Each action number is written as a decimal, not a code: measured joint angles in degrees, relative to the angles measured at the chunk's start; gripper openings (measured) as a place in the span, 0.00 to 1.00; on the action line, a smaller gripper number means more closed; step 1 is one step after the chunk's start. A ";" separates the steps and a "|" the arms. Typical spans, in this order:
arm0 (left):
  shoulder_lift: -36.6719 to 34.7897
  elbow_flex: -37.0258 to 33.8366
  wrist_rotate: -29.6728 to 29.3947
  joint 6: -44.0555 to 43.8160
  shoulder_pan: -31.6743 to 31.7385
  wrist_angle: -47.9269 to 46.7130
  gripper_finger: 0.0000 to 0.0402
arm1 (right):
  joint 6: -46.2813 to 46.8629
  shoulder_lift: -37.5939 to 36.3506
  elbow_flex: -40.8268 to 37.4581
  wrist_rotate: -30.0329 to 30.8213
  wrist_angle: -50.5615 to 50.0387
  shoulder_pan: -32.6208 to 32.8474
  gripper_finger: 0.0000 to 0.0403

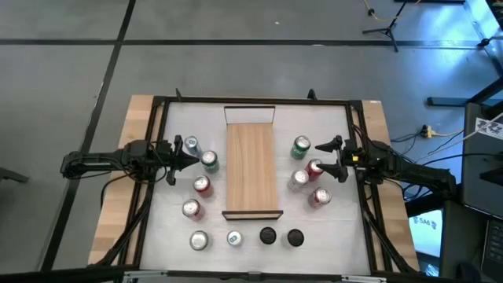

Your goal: Place canned beverage on shelf

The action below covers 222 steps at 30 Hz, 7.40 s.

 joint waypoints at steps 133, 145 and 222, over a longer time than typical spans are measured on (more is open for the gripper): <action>0.01 -0.02 -4.50 0.00 0.00 -0.02 0.02 | -24.22 90.68 69.61 12.99 -59.99 -5.72 0.69; 0.01 -0.02 -4.49 0.00 -0.01 -0.02 0.02 | -24.22 91.12 69.54 12.70 -58.07 -5.67 0.77; 0.02 -0.02 -4.50 0.02 0.00 -0.02 0.02 | -40.75 109.09 101.87 6.86 -59.01 -11.64 0.67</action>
